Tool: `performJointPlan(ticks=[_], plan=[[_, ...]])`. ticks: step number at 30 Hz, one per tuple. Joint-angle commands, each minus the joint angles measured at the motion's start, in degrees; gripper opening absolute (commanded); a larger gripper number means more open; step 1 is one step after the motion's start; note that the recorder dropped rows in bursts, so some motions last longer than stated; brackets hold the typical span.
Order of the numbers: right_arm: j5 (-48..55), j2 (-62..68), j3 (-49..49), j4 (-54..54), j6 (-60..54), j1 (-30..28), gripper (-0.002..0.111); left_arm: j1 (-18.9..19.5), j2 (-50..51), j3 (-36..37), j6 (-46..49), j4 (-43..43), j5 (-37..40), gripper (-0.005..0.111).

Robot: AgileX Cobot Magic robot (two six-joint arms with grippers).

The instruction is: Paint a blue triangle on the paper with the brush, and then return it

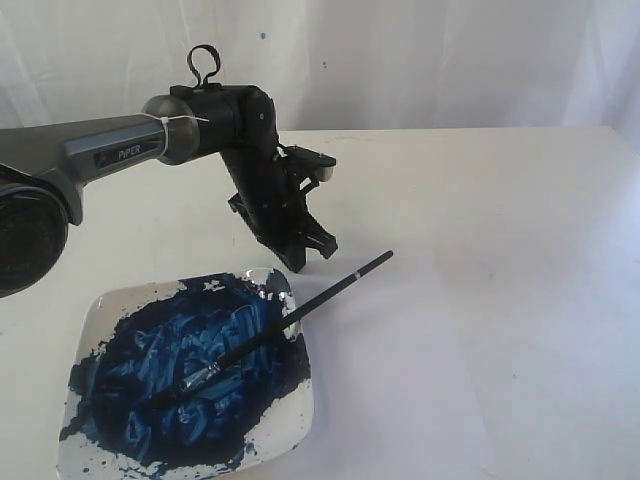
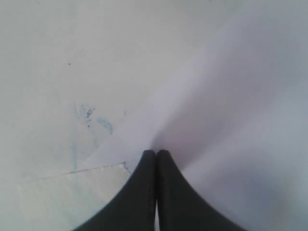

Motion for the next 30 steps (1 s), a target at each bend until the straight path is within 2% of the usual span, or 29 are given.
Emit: performJointPlan(ticks=[1, 9, 13, 18, 21, 25, 28, 30], plan=[[-2.00, -0.37, 0.28, -0.40, 4.01, 1.49, 0.000, -0.06, 0.58, -0.12, 0.16, -0.41, 1.15, 0.000], [-4.23, -0.37, 0.28, -0.40, 13.09, 9.22, 0.000, -0.06, 0.58, -0.12, 0.16, -0.41, 1.05, 0.000], [-6.11, 4.77, 0.28, -0.40, 17.23, 12.29, 0.000, -0.06, 0.58, -0.12, 0.16, -0.41, 0.90, 0.000], [-13.93, 14.51, 0.18, -0.76, 18.85, 16.08, 0.000, -0.06, 0.58, -0.12, 0.16, -0.41, -0.04, 0.000], [-13.92, 22.71, -5.05, -5.90, 18.85, 18.73, 0.000, -0.06, 0.58, -0.12, 0.16, -0.41, -0.04, 0.000], [-8.94, 35.96, -15.87, -14.59, 18.85, 22.06, 0.000, -0.06, 0.58, -0.12, 0.16, -0.41, -0.04, 0.000], [-5.66, 47.61, -21.89, -15.55, 18.85, 22.98, 0.000, -0.06, 0.58, -0.12, 0.16, -0.41, -0.42, 0.000], [-7.58, 56.23, -24.49, -15.55, 18.85, 22.98, 0.000, -0.06, 0.58, -0.12, 0.16, -0.41, -1.11, 0.000]])
